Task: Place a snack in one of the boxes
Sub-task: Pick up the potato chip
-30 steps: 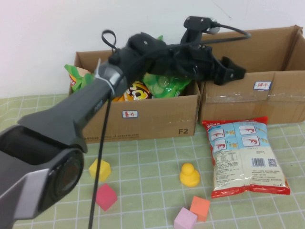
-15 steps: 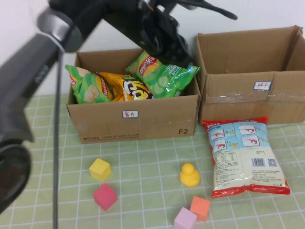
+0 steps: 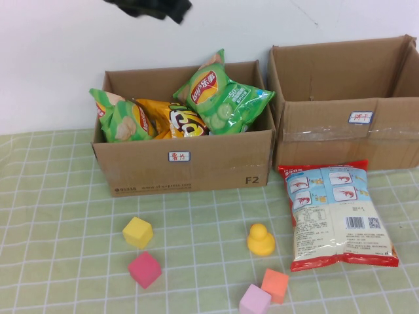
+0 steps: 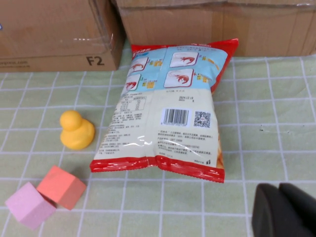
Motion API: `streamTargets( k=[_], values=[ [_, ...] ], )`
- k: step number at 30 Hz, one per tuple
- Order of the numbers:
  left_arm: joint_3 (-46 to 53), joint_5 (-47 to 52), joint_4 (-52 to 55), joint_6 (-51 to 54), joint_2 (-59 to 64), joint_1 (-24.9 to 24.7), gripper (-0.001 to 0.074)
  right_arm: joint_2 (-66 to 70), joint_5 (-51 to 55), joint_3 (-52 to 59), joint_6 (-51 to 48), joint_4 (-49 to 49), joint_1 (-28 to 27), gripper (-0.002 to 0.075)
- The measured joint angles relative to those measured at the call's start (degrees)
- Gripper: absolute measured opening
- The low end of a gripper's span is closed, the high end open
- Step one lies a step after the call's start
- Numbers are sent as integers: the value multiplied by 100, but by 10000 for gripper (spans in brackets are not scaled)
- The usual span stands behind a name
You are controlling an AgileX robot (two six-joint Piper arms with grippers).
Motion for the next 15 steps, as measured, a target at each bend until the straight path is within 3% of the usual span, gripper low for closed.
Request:
streamTargets(
  k=[8, 15],
  values=[
    [1334, 46, -887, 371, -1548, 0, -1, 0, 0, 0, -883, 774, 0, -2],
    [3353, -243, -475, 436, -3089, 0, -1, 0, 5, 0, -1353, 1183, 0, -2]
  ],
)
